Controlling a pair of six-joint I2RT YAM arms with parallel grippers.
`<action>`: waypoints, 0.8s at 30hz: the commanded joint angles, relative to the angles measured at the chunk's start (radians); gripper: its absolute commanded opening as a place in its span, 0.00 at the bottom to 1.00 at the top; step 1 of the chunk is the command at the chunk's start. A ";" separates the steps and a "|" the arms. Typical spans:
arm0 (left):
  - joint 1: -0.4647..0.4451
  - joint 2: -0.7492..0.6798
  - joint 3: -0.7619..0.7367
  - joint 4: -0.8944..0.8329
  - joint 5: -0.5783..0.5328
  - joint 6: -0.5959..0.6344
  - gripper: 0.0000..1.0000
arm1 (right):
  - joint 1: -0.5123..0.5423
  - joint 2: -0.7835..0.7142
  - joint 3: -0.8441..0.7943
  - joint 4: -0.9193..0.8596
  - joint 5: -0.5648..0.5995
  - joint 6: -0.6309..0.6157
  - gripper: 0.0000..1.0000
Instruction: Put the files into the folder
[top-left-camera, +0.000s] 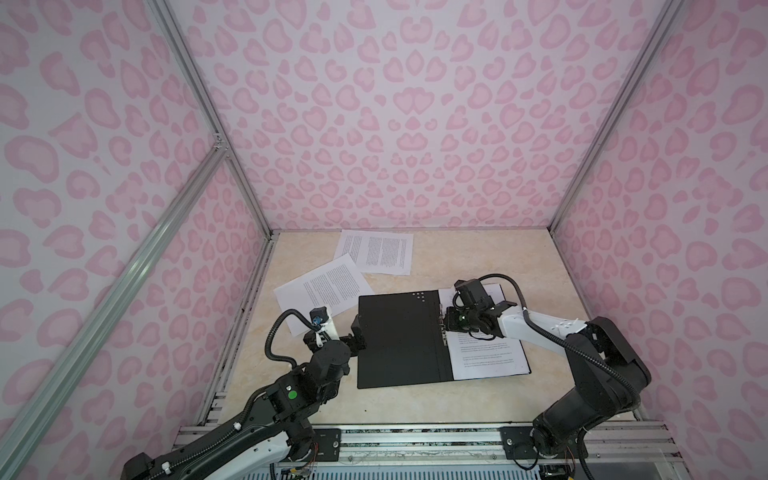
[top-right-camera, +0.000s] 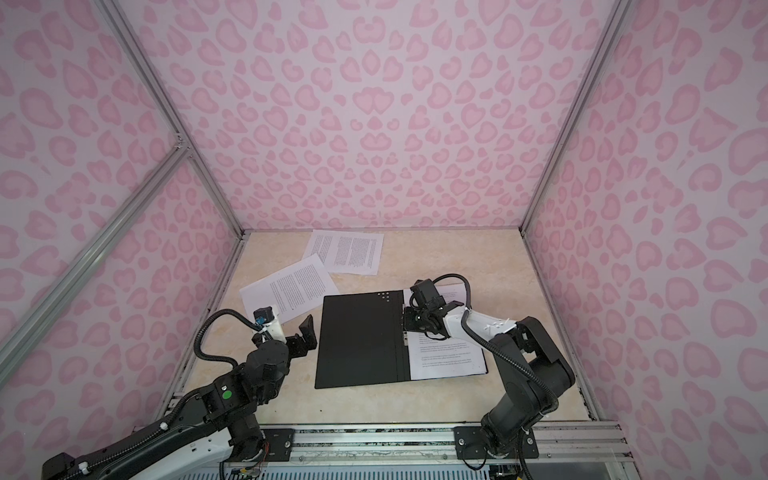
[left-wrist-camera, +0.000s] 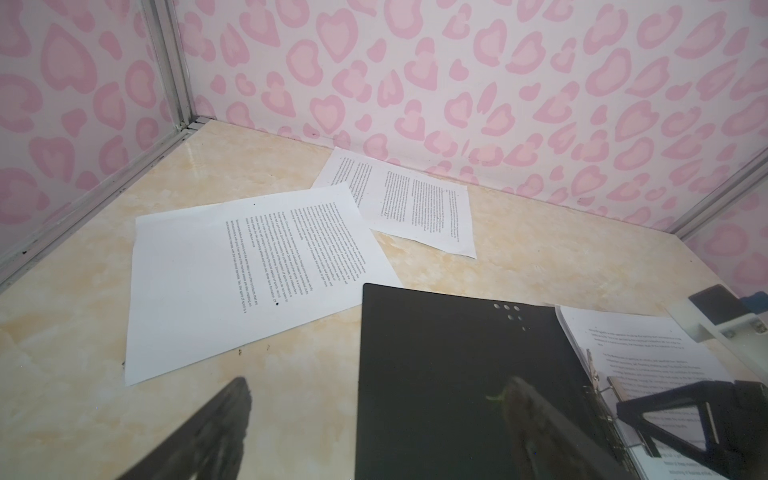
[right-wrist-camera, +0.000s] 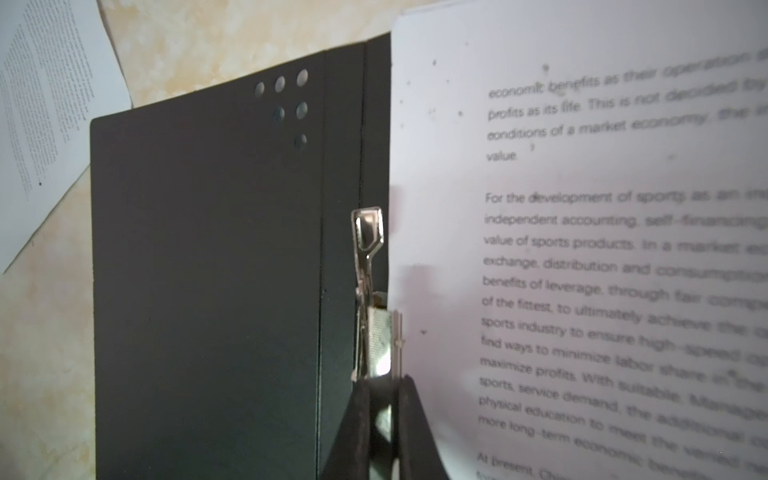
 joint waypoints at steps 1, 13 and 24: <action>0.004 0.014 0.013 0.016 -0.007 0.000 0.96 | -0.010 -0.012 -0.015 0.000 -0.025 -0.032 0.10; 0.010 0.053 0.020 0.019 -0.007 0.003 0.96 | -0.069 -0.056 -0.070 -0.004 -0.048 -0.044 0.10; 0.013 0.064 0.024 0.020 0.001 0.003 0.96 | -0.119 -0.077 -0.087 -0.008 -0.047 -0.041 0.11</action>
